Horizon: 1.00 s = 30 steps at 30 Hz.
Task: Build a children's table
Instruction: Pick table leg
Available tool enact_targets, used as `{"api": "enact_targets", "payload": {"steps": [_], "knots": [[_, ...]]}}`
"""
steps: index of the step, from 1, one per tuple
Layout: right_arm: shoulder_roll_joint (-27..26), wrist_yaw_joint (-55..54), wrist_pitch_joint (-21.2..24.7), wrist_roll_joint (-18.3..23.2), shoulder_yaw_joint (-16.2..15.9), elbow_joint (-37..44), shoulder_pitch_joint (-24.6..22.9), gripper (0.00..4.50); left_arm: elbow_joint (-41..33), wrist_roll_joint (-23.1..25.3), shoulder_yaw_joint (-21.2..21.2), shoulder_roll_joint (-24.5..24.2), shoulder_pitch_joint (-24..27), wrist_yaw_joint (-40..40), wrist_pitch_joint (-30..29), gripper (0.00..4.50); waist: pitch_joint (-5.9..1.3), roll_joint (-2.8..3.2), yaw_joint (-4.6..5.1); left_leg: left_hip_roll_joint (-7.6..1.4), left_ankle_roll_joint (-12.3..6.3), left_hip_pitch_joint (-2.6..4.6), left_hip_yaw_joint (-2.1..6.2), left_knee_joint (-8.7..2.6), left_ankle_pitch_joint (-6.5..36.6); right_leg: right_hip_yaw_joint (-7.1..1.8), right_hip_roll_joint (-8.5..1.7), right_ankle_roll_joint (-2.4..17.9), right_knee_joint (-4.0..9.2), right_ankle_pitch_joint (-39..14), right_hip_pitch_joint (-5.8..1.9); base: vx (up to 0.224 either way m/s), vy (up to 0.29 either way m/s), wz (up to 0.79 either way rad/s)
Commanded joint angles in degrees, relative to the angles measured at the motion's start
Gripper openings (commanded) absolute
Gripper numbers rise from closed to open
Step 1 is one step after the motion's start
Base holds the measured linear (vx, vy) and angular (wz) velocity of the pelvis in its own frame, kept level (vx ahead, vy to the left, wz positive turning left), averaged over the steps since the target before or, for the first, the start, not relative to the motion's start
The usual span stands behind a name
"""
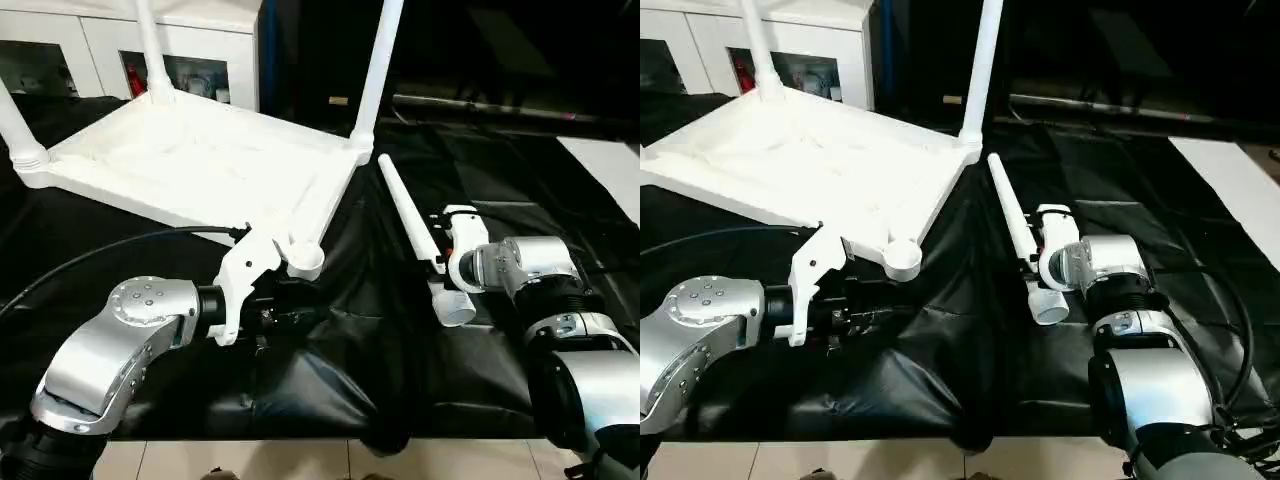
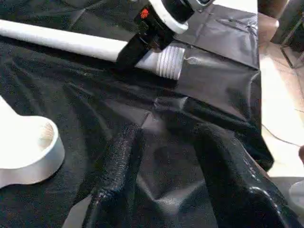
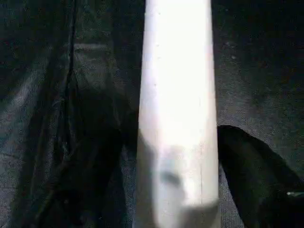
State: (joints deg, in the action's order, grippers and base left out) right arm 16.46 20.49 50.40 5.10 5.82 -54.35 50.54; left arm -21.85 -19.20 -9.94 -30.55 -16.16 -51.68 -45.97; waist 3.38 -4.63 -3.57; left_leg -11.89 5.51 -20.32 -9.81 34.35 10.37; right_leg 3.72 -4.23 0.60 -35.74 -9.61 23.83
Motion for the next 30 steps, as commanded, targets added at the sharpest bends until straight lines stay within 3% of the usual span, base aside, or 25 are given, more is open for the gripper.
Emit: {"api": "enact_targets", "payload": {"steps": [1, 10, 11, 13, 15, 22, 26, 28, 30], "knots": [[0.20, -0.35, 0.48, 0.36, 0.52, -1.96, -0.29, 3.18, -1.84, -0.97, -0.28, -0.19, -0.73, -0.07, -0.61, 2.17, -3.53, 1.05, -0.09, -0.59, 3.88, 0.28, -0.04, -4.08, 15.94, -2.25, -2.78, 8.08, 4.34, -19.59, -2.53, 0.000, 0.000, 0.00], [0.80, -1.91, -1.03, 1.49, 2.88, -4.68, 0.16, 2.35, -1.46, -1.89, -0.28, -0.24, -1.27, 0.22, -0.60, 2.17, -3.57, 1.04, 0.03, -0.58, 3.85, 0.19, 0.05, -3.99, 16.64, -2.15, -2.69, 7.71, 4.40, -20.39, -2.44, 0.000, 0.000, 0.00], [0.82, -2.15, -1.07, 1.46, 3.01, -4.69, 0.08, 2.24, -1.41, -2.11, -0.25, -0.28, -1.35, 0.18, -0.56, 2.45, -3.55, 1.04, 0.03, -0.59, 3.86, 0.22, 0.06, -4.01, 16.72, -2.13, -2.68, 7.72, 4.42, -20.42, -2.41, 0.000, 0.000, 0.00], [0.84, -2.16, -1.10, 1.47, 3.07, -4.69, 0.03, 2.24, -1.28, -2.27, -0.08, -0.12, -1.42, 0.33, -0.58, 2.45, -3.59, 1.09, 0.05, -0.61, 3.93, 0.22, 0.08, -4.01, 16.85, -2.12, -2.69, 7.82, 4.40, -20.30, -2.40, 0.000, 0.000, 0.00], [0.87, -2.42, -1.46, 1.63, 3.46, -4.94, -0.03, 1.99, -0.60, -2.57, 0.48, 0.56, -1.88, 1.30, -0.74, 2.70, -3.57, 1.20, 0.06, -0.58, 3.97, 0.18, 0.08, -4.01, 16.97, -2.12, -2.65, 7.96, 4.36, -20.00, -2.44, 0.000, 0.000, 0.00], [0.84, -4.55, -2.96, 2.58, 5.25, -4.78, -0.60, 1.89, 2.46, -1.66, 2.37, 4.49, -3.56, 6.63, -0.28, 3.31, -3.65, 1.21, 0.03, -0.52, 4.07, 0.15, 0.11, -3.93, 17.21, -2.06, -2.64, 7.71, 4.47, -20.05, -2.55, 0.000, 0.000, 0.00], [0.91, -5.93, -4.57, 4.01, 7.53, -0.46, -2.28, 1.88, 4.17, 1.12, 2.92, 7.29, -3.76, 11.75, 3.46, 3.69, -3.78, 1.60, -0.12, -0.51, 3.82, 0.31, 0.14, -3.89, 16.94, -1.99, -2.56, 7.46, 4.50, -18.79, -2.54, 0.000, 0.000, 0.00], [0.83, -6.10, -5.55, 4.32, 8.01, 1.48, -3.05, 1.88, 5.03, 2.33, 3.38, 8.34, -3.91, 13.90, 5.39, 3.81, -3.85, 1.46, -0.13, -0.48, 3.56, 0.18, 0.11, -3.91, 16.56, -1.99, -2.51, 7.44, 4.53, -18.11, -2.69, 0.000, 0.000, 0.00], [-0.23, -7.06, -11.55, 6.05, 10.65, 10.55, -6.80, 1.88, 7.77, 4.71, 5.99, 13.05, -4.55, 21.16, 11.57, 3.92, -3.78, 1.49, -0.49, -0.55, 2.91, 0.04, -0.03, -3.90, 15.57, -2.06, -2.61, 6.72, 5.01, -16.82, -2.77, 0.000, 0.000, 0.00]]}}
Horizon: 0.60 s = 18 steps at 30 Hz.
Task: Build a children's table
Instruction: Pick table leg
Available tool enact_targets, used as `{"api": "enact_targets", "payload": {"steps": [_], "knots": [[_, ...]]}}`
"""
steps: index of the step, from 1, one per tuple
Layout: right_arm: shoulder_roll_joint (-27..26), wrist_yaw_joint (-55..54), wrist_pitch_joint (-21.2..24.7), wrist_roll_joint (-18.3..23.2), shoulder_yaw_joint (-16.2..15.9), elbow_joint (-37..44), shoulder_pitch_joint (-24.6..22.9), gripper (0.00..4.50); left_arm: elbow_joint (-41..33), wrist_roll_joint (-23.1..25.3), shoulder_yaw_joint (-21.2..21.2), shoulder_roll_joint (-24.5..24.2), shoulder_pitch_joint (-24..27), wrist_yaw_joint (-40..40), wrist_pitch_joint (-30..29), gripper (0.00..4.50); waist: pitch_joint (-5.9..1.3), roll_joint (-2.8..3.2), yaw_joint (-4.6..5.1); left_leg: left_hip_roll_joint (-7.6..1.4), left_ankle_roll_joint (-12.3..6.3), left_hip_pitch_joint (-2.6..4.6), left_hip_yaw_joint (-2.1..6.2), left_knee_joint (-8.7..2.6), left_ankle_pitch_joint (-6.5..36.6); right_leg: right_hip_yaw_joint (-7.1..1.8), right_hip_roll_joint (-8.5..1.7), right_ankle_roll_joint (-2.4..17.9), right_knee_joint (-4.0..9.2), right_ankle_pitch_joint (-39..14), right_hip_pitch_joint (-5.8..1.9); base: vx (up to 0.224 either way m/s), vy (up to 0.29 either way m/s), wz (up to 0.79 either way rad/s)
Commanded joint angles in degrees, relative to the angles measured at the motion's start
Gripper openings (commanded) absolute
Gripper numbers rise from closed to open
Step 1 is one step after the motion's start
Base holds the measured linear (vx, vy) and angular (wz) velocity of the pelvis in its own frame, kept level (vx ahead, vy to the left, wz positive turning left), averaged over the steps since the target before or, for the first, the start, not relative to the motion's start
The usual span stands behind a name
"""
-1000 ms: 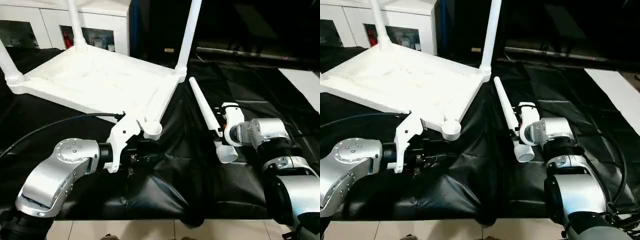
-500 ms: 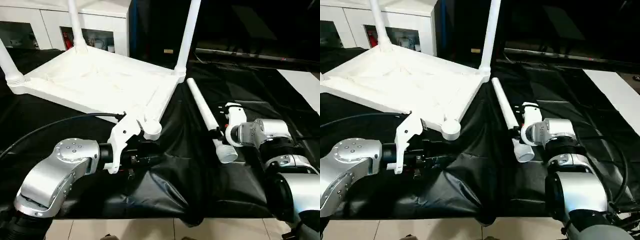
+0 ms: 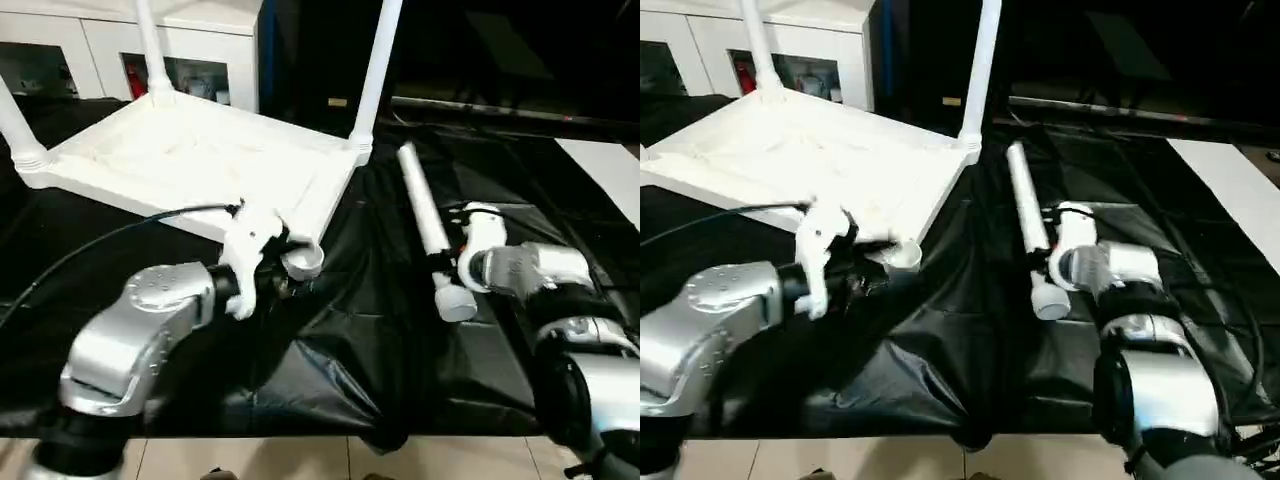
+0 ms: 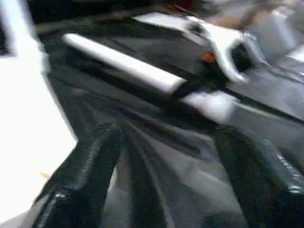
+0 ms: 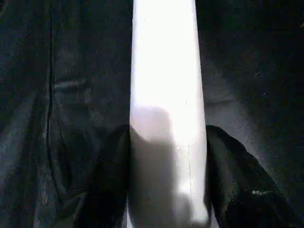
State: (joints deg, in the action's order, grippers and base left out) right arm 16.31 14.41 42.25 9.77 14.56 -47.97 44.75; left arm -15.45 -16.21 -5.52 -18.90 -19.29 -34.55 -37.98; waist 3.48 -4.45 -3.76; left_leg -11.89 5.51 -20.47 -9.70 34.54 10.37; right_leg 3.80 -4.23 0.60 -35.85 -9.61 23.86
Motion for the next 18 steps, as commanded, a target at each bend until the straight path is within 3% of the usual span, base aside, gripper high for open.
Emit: {"api": "enact_targets", "payload": {"steps": [1, 3, 4, 5, 6, 7, 8, 9, 10, 11, 12, 14, 16, 18], "knots": [[-1.18, -1.96, -6.80, 2.97, 4.31, 8.30, -2.73, 1.88, 2.21, 0.71, 3.08, 2.85, -1.91, 5.42, 2.28, 4.16, -4.06, 1.24, -0.18, -0.57, 2.81, 0.19, -0.10, -3.99, 15.04, -2.12, -2.63, 6.81, 4.88, -16.41, -2.89, 0.000, 0.000, 0.00], [-2.46, -2.35, -10.20, 4.07, 6.08, 16.34, -6.20, 1.88, 3.33, 0.50, 4.29, 3.96, -3.12, 8.14, -1.09, 4.24, -4.26, 1.07, -0.29, -0.36, 2.21, -0.13, -0.20, -3.98, 12.84, -2.19, -2.45, 6.92, 4.49, -14.01, -3.15, 0.000, 0.000, 0.00], [-2.46, -2.35, -10.20, 4.07, 6.08, 16.34, -6.20, 1.88, 3.33, 0.50, 4.29, 3.96, -3.12, 8.14, -1.09, 4.27, -4.25, 1.17, -0.37, -0.48, 1.93, 0.03, -0.21, -4.01, 12.21, -2.18, -2.46, 7.26, 4.34, -13.02, -3.03, 0.000, 0.000, 0.00], [-4.86, -3.20, -11.25, 6.45, 8.59, 25.14, -9.36, 1.88, 1.82, -2.75, 4.94, 5.33, -3.33, 6.96, -4.13, 4.27, -4.16, 1.08, -0.30, -0.34, 1.56, -0.03, -0.30, -4.03, 11.74, -2.21, -2.35, 7.32, 4.29, -12.85, -3.14, 0.000, 0.000, 0.00], [-6.99, -3.43, -11.94, 9.06, 10.49, 32.08, -11.75, 1.88, 0.20, -5.02, 5.48, 7.04, -3.25, 6.85, -5.26, 4.46, -4.08, 1.51, -0.59, -0.41, 1.38, 0.03, -0.29, -4.09, 11.40, -2.30, -2.54, 7.19, 4.37, -12.68, -3.03, 0.000, 0.000, 0.00], [-6.99, -3.43, -11.94, 9.06, 10.49, 32.08, -11.75, 1.88, 0.20, -5.02, 5.48, 7.04, -3.25, 6.85, -5.26, 4.50, -4.11, 1.35, -0.46, -0.42, 1.15, 0.00, -0.37, -4.09, 11.19, -2.36, -2.48, 7.15, 4.34, -12.26, -3.05, 0.000, 0.000, 0.00], [-9.21, -0.64, -12.01, 13.25, 11.45, 39.66, -14.51, 1.88, -1.67, -7.46, 5.73, 8.88, -2.72, 5.73, -2.74, 4.50, -4.10, 1.78, -0.43, -0.43, 0.74, 0.01, -0.25, -4.23, 11.00, -2.25, -2.32, 7.57, 4.37, -11.39, -3.07, 0.000, 0.000, 0.00], [-9.21, -0.64, -12.01, 13.25, 11.45, 39.66, -14.51, 1.88, -1.67, -7.46, 5.73, 8.88, -2.72, 5.73, -2.74, 4.50, -4.10, 1.78, -0.43, -0.43, 0.74, 0.01, -0.25, -4.23, 11.00, -2.25, -2.32, 7.57, 4.37, -11.39, -3.07, 0.000, 0.000, 0.00], [-10.11, 1.93, -11.68, 15.83, 11.26, 43.34, -16.04, 1.88, -2.20, -8.50, 5.75, 9.52, -2.58, 5.36, -2.46, 4.50, -4.07, 2.21, -0.43, -0.62, 0.43, 0.00, -0.12, -4.33, 11.61, -2.24, -2.38, 7.78, 4.31, -10.92, -3.04, 0.000, 0.000, 0.00], [-11.27, 6.12, -10.40, 20.78, 10.49, 48.93, -18.76, 1.88, -2.07, -9.31, 5.82, 10.68, -2.79, 5.99, -2.69, 4.50, -3.94, 1.98, -0.42, -0.67, 0.04, 0.08, -0.20, -4.42, 13.20, -2.16, -2.31, 7.70, 4.67, -11.83, -3.04, 0.000, 0.000, 0.00], [-10.90, 8.97, -9.10, 22.89, 8.61, 51.71, -20.71, 1.88, -1.79, -10.15, 6.10, 11.39, -3.11, 6.39, -2.98, 4.50, -3.86, 2.34, -0.39, -0.55, -0.30, -0.05, -0.08, -4.52, 14.03, -2.14, -2.33, 7.12, 4.92, -13.38, -3.18, 0.000, 0.000, 0.00], [-9.83, 14.16, -5.98, 26.15, 4.80, 55.42, -23.61, 1.88, -1.18, -12.05, 6.88, 12.39, -4.21, 6.46, -3.55, 4.50, -3.66, 2.10, -0.41, -0.50, -0.88, 0.03, -0.11, -4.54, 15.31, -2.05, -2.26, 6.11, 5.53, -16.79, -3.21, 0.000, 0.000, 0.00], [-9.03, 17.07, -4.57, 27.33, 2.11, 56.90, -24.72, 1.88, -0.05, -13.56, 8.61, 13.84, -6.01, 7.89, -5.18, 4.50, -3.57, 2.24, -0.34, -0.39, -0.72, -0.37, 0.04, -4.71, 15.59, -1.93, -2.40, 4.92, 5.94, -21.08, -3.28, 0.000, 0.000, 0.00], [-8.87, 18.43, -3.16, 28.30, 0.84, 58.20, -25.24, 1.88, 0.69, -14.57, 10.01, 14.89, -7.43, 8.85, -7.07, 4.50, -3.61, 2.34, -0.18, -0.25, -0.17, -0.02, -0.04, -4.38, 16.09, -1.89, -2.51, 3.93, 6.43, -24.88, -2.83, 0.000, 0.000, 0.00]]}}
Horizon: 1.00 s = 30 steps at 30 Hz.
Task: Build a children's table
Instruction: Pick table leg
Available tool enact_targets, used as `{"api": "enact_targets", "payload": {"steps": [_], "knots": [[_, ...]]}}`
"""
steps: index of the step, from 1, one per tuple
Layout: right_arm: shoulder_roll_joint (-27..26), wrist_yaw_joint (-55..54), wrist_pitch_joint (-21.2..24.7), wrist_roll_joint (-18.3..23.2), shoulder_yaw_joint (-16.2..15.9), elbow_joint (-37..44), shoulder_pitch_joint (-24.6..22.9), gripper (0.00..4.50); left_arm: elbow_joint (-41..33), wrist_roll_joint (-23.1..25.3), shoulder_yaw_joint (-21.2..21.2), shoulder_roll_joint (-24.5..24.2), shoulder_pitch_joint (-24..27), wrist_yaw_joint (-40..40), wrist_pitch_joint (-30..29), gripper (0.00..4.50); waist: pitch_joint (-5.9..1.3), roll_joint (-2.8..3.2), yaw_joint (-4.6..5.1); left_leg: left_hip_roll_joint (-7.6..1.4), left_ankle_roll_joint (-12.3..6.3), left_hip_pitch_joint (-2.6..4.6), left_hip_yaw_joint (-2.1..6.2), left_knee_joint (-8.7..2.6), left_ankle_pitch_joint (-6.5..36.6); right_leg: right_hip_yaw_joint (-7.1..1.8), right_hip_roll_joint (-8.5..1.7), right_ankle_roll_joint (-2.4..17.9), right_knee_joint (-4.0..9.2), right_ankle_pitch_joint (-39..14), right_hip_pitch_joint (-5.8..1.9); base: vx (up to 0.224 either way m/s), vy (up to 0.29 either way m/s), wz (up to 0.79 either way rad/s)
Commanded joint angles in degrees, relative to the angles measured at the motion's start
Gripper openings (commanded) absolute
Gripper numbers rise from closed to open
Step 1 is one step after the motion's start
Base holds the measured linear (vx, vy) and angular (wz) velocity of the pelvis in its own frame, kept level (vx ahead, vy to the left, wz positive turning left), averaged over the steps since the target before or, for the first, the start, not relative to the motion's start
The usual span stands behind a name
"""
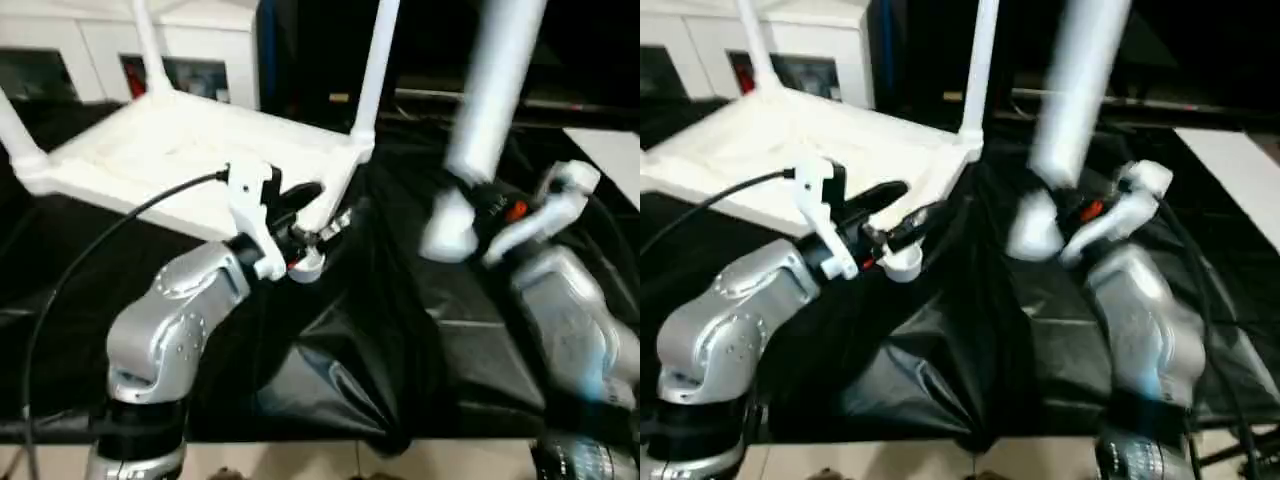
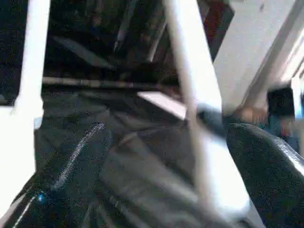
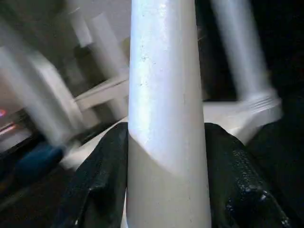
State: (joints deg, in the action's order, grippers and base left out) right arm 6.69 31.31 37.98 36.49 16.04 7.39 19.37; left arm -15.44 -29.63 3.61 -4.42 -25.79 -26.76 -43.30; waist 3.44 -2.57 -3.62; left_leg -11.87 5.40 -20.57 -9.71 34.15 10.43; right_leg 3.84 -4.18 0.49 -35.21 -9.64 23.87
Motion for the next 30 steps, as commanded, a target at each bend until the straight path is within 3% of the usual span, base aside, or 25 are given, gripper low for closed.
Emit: {"api": "enact_targets", "payload": {"steps": [1, 4, 6, 7, 8, 9, 10, 14, 18, 19, 20, 23, 30], "knots": [[1.19, 3.35, 2.55, 2.14, -2.56, 3.80, 0.01, 1.88, 1.38, -3.37, 2.27, 1.05, -2.63, 1.23, -5.32, 4.50, -3.53, 0.48, -0.36, -0.28, 0.14, 0.20, -0.01, -4.01, 15.88, -1.92, -2.49, 3.66, 5.86, -25.25, -2.67, 0.000, 0.000, 0.00], [1.66, 4.85, 3.92, 2.88, -3.90, 4.34, 0.13, 1.88, 2.11, -6.53, 3.91, 1.90, -4.19, 2.30, -7.72, 4.50, -3.56, 0.48, -0.56, -0.25, 0.14, -0.13, 0.22, -4.08, 15.16, -1.82, -2.58, 3.47, 5.76, -24.93, -2.91, 0.000, 0.000, 0.00], [2.71, 6.74, 4.54, 4.09, -5.96, 4.56, 0.45, 1.88, 5.44, -10.80, 7.54, 3.53, -7.60, 5.46, -8.84, 4.50, -3.83, 0.22, -0.79, -0.32, 0.11, -0.22, 0.20, -4.00, 13.57, -1.86, -2.58, 3.85, 5.56, -22.53, -3.00, 0.000, 0.000, 0.00], [2.74, 6.79, 4.56, 4.12, -6.01, 4.56, 0.46, 1.88, 5.51, -10.89, 7.62, 3.57, -7.67, 5.51, -8.86, 4.50, -4.01, 0.40, -1.16, -0.33, -0.04, -0.08, 0.16, -3.86, 12.29, -1.93, -2.48, 4.50, 5.37, -20.21, -2.96, 0.000, 0.000, 0.00], [3.09, 7.52, 4.83, 4.42, -6.61, 4.49, 0.60, 1.88, 6.18, -12.07, 8.15, 3.65, -8.42, 5.16, -8.86, 4.50, -4.10, 0.27, -1.44, -0.46, -0.26, -0.41, 0.19, -3.91, 10.41, -1.96, -2.55, 5.65, 4.84, -16.36, -3.23, 0.000, 0.000, 0.00], [3.22, 7.87, 5.01, 4.50, -6.98, 4.45, 0.71, 1.88, 6.49, -12.41, 8.30, 3.68, -8.87, 5.13, -9.13, 4.50, -4.10, 0.27, -1.44, -0.46, -0.26, -0.41, 0.19, -3.91, 10.41, -1.96, -2.55, 5.65, 4.84, -16.36, -3.23, 0.000, 0.000, 0.00], [3.43, 8.36, 5.34, 4.71, -7.55, 4.39, 0.86, 1.88, 6.81, -12.54, 8.42, 3.75, -9.57, 5.06, -9.85, 4.50, -4.21, -0.15, -1.70, -0.50, -0.49, -0.34, 0.02, -3.73, 9.20, -2.06, -2.64, 6.22, 4.62, -14.63, -3.25, 0.000, 0.000, 0.00], [4.22, 9.38, 5.35, 3.68, -9.54, 4.31, 0.95, 1.88, 6.82, -13.92, 9.26, 4.81, -10.58, 5.84, -12.38, 4.50, -4.19, -0.08, -2.11, -0.62, -0.92, -0.38, -0.13, -3.62, 6.81, -2.22, -2.84, 8.19, 4.14, -10.84, -3.48, 0.000, 0.000, 0.00], [4.75, 9.47, 4.40, 2.33, -11.23, 4.40, 0.89, 1.88, 6.89, -14.87, 8.71, 4.70, -10.66, 7.13, -13.32, 4.50, -4.02, -0.17, -2.24, -0.62, -0.54, -0.41, -0.12, -3.74, 8.10, -2.18, -2.92, 7.23, 4.47, -13.91, -3.48, 0.000, 0.000, 0.00], [4.96, 9.33, 3.82, 1.62, -12.02, 4.48, 0.88, 1.88, 6.99, -15.10, 8.46, 4.63, -10.58, 7.35, -13.66, 4.50, -3.94, -0.14, -2.30, -0.60, -0.19, -0.39, -0.12, -3.78, 8.84, -2.17, -3.00, 6.52, 4.69, -15.81, -3.45, 0.000, 0.000, 0.00], [5.31, 9.07, 2.95, 0.06, -13.85, 4.77, 0.76, 1.88, 7.62, -15.12, 8.70, 5.23, -10.42, 8.83, -14.43, 4.22, -3.88, -0.22, -2.30, -0.56, 0.07, -0.38, -0.14, -3.81, 9.44, -2.20, -2.98, 5.75, 4.92, -17.34, -3.39, 0.000, 0.000, 0.00], [5.48, 8.90, 2.46, -0.78, -15.05, 4.85, 0.69, 1.88, 8.22, -15.23, 9.47, 5.70, -10.70, 9.87, -15.44, 4.15, -3.83, -0.44, -2.28, -0.50, 0.41, -0.41, -0.09, -3.83, 10.31, -2.12, -2.97, 3.82, 5.27, -20.41, -3.30, 0.000, 0.000, 0.00], [5.72, 8.81, 1.67, -1.51, -15.75, 4.06, 1.12, 1.88, 8.82, -15.26, 9.68, 4.39, -11.24, 10.71, -15.38, 3.71, -4.04, -0.33, -2.38, -0.54, 0.16, -0.48, 0.02, -3.80, 8.87, -2.14, -2.85, 4.12, 4.82, -16.63, -3.29, 0.000, 0.000, 0.00]]}}
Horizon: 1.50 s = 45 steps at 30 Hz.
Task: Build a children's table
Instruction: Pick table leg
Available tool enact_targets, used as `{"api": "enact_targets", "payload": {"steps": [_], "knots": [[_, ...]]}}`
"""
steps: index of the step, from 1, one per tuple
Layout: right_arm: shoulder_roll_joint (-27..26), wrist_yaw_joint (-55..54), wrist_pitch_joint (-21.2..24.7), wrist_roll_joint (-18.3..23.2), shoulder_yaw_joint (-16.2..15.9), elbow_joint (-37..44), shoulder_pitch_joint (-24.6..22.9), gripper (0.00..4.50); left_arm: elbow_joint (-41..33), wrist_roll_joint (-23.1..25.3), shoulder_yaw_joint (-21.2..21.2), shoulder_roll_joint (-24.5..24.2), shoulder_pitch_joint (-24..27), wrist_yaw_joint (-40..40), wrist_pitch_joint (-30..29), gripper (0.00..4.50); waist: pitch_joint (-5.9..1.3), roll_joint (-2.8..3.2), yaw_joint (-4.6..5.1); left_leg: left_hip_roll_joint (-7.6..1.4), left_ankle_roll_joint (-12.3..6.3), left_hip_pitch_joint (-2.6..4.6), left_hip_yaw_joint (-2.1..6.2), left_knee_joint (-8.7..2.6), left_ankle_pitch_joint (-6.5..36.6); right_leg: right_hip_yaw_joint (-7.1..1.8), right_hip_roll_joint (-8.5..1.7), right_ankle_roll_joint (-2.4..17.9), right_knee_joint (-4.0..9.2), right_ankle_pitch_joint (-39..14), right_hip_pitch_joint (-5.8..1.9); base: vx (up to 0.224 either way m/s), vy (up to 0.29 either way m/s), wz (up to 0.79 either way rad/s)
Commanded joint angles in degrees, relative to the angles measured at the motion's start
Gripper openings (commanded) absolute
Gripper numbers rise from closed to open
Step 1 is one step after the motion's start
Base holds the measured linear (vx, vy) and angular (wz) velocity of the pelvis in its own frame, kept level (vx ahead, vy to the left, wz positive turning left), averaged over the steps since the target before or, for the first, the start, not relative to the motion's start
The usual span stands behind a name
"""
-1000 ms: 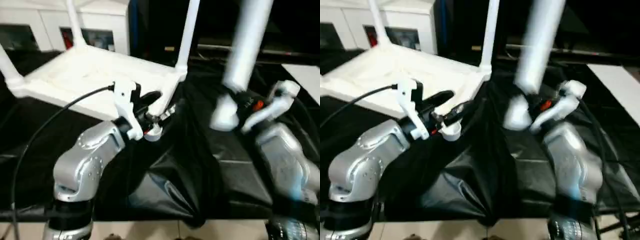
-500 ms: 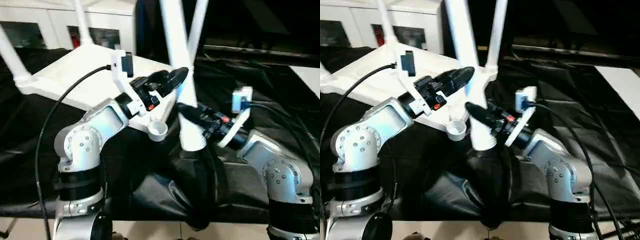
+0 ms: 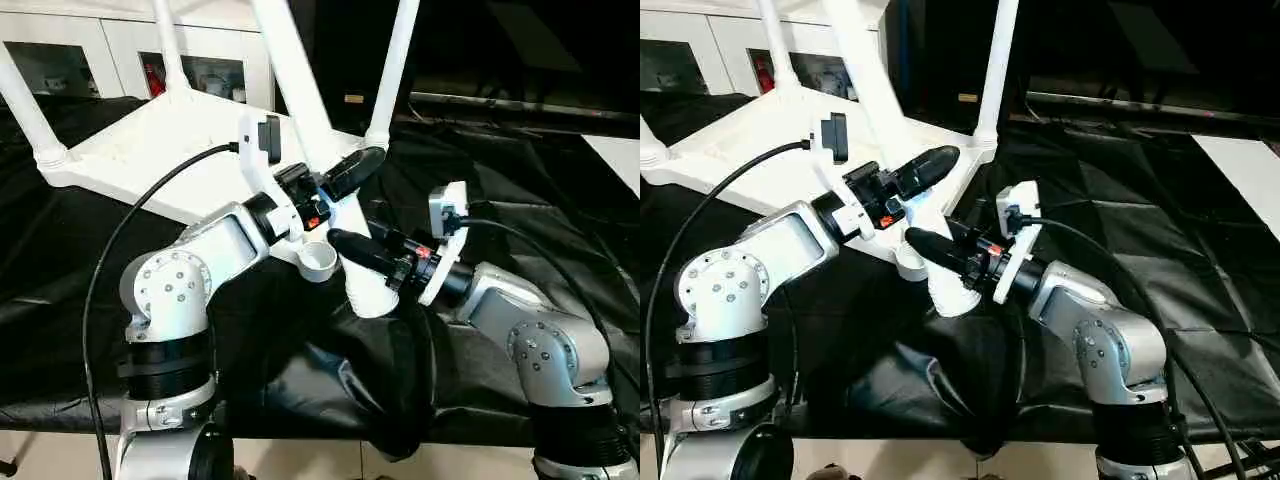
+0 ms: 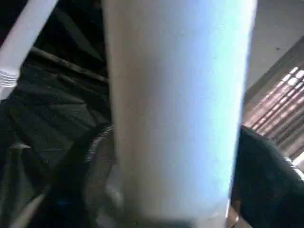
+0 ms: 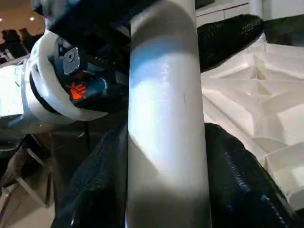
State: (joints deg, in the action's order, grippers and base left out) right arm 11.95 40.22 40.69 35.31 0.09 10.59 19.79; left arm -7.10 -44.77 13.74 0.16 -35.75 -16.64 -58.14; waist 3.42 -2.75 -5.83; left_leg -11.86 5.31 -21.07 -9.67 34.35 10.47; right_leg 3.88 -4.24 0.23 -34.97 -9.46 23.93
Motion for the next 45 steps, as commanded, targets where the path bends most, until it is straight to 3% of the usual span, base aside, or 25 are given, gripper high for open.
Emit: {"api": "enact_targets", "payload": {"steps": [1, 5, 6, 10, 12, 15, 17, 20, 21, 25, 28, 31, 39, 45], "knots": [[0.55, -0.07, -1.27, -0.49, 0.08, 0.70, 0.81, 1.88, 0.51, -0.19, -0.50, -0.33, -1.28, 0.62, -0.47, 3.50, -4.03, -0.15, -0.18, -0.56, 0.24, 0.02, -0.02, -3.96, 8.78, -2.19, -2.83, 4.50, 4.54, -16.55, -3.35, 0.000, 0.000, 0.00], [0.71, -0.08, -2.16, -1.14, -0.04, -0.14, 1.21, 1.88, 0.51, 0.88, -0.89, -0.93, -1.42, 0.87, 0.47, 3.29, -4.02, -0.22, -0.15, -0.59, 0.12, 0.02, -0.06, -3.97, 8.42, -2.21, -2.82, 5.53, 4.35, -15.14, -3.43, 0.000, 0.000, 0.00], [0.73, -0.10, -2.23, -1.19, -0.03, -0.23, 1.25, 1.88, 0.52, 1.06, -0.96, -1.01, -1.44, 0.89, 0.62, 2.91, -3.99, -0.19, -0.14, -0.59, 0.20, 0.04, -0.06, -3.99, 8.81, -2.21, -2.85, 5.46, 4.41, -15.90, -3.43, 0.000, 0.000, 0.00], [1.04, 0.03, -2.59, -1.36, -0.21, -0.49, 1.28, 1.88, 0.47, 0.77, -1.17, -1.20, -1.42, 0.74, 0.82, 2.83, -3.96, -0.22, -0.15, -0.60, 0.37, 0.11, -0.06, -3.99, 9.31, -2.20, -2.92, 4.84, 4.59, -17.54, -3.37, 0.000, 0.000, 0.00], [1.12, 0.02, -2.76, -1.44, -0.35, -0.51, 1.25, 1.88, 0.45, 0.41, -1.15, -1.21, -1.45, 0.85, 0.73, 2.42, -3.96, -0.21, -0.16, -0.59, 0.31, 0.06, -0.06, -3.97, 9.09, -2.23, -2.88, 4.81, 4.51, -17.00, -3.38, 0.000, 0.000, 0.00], [1.18, -0.14, -3.34, -1.73, -0.40, -0.83, 1.22, 1.88, 0.49, 0.50, -1.42, -1.34, -1.37, 0.97, 0.95, 2.40, -3.98, -0.36, -0.17, -0.58, 0.28, 0.04, -0.06, -3.96, 8.89, -2.19, -2.89, 4.80, 4.48, -17.08, -3.39, 0.000, 0.000, 0.00], [1.13, -0.08, -3.46, -1.94, -0.43, -0.88, 1.21, 1.88, 0.41, 0.28, -1.25, -1.32, -1.34, 1.13, 0.92, 2.01, -4.02, -0.39, -0.21, -0.56, 0.17, 0.01, -0.09, -3.91, 8.42, -2.20, -2.85, 4.97, 4.38, -16.22, -3.42, 0.000, 0.000, 0.00], [1.18, -0.67, -4.97, -3.72, -0.98, -1.20, 1.40, 1.88, 0.04, 0.20, -1.38, -1.70, -1.29, 0.76, 1.12, 1.93, -4.00, -0.28, -0.23, -0.59, 0.20, 0.04, -0.11, -3.91, 8.38, -2.21, -2.87, 5.50, 4.34, -15.53, -3.38, 0.000, 0.000, 0.00], [1.18, -0.67, -4.97, -3.72, -0.98, -1.20, 1.40, 2.44, 0.04, 0.20, -1.38, -1.70, -1.29, 0.76, 1.12, 1.88, -4.00, -0.28, -0.23, -0.59, 0.20, 0.04, -0.11, -3.91, 8.38, -2.21, -2.87, 5.50, 4.34, -15.53, -3.38, 0.000, 0.000, 0.00], [0.95, -0.43, -4.42, -2.83, -0.78, -1.85, 1.64, 2.75, -0.26, 0.57, -2.10, -2.50, -1.60, -0.03, 1.52, 1.87, -3.98, -0.23, -0.21, -0.55, 0.20, 0.09, -0.11, -3.93, 8.95, -2.22, -2.83, 5.22, 4.40, -16.46, -3.40, 0.000, 0.000, 0.00], [2.41, -0.07, -2.84, -3.37, -1.87, -1.94, 2.35, 2.98, -1.26, 4.22, -7.66, -6.75, -1.63, -4.68, 3.40, 1.86, -3.95, -0.22, -0.27, -0.60, 0.16, 0.20, 0.03, -4.13, 8.87, -2.21, -2.80, 4.17, 4.50, -17.22, -3.33, 0.000, 0.000, 0.00], [4.32, 1.16, -1.34, -3.93, -2.64, -2.86, 4.17, 3.03, -1.61, 5.65, -11.50, -9.67, -2.10, -8.36, 3.77, 1.86, -4.09, -0.24, -0.09, -0.63, 0.64, 0.25, -0.05, -4.00, 7.93, -2.27, -2.74, 4.89, 4.06, -15.37, -3.36, 0.000, 0.000, 0.00], [10.22, 9.01, 1.95, -3.39, -6.52, -4.50, 7.32, 3.03, 0.44, 5.03, -13.59, -11.92, -5.36, -14.11, 5.04, 1.86, -4.09, -0.52, -0.43, -0.64, 0.24, 0.22, -0.26, -3.73, 6.99, -2.38, -2.92, 7.23, 3.70, -13.33, -3.65, 0.000, 0.000, 0.00], [11.34, 11.77, 1.99, -3.54, -7.54, -6.55, 8.28, 3.03, 0.53, 5.67, -15.61, -14.07, -6.00, -19.02, 6.27, 1.86, -4.13, -0.66, -0.53, -0.73, 0.33, 0.21, -0.29, -3.65, 6.92, -2.43, -3.09, 7.03, 3.75, -14.75, -3.56, 0.000, 0.000, 0.00]]}}
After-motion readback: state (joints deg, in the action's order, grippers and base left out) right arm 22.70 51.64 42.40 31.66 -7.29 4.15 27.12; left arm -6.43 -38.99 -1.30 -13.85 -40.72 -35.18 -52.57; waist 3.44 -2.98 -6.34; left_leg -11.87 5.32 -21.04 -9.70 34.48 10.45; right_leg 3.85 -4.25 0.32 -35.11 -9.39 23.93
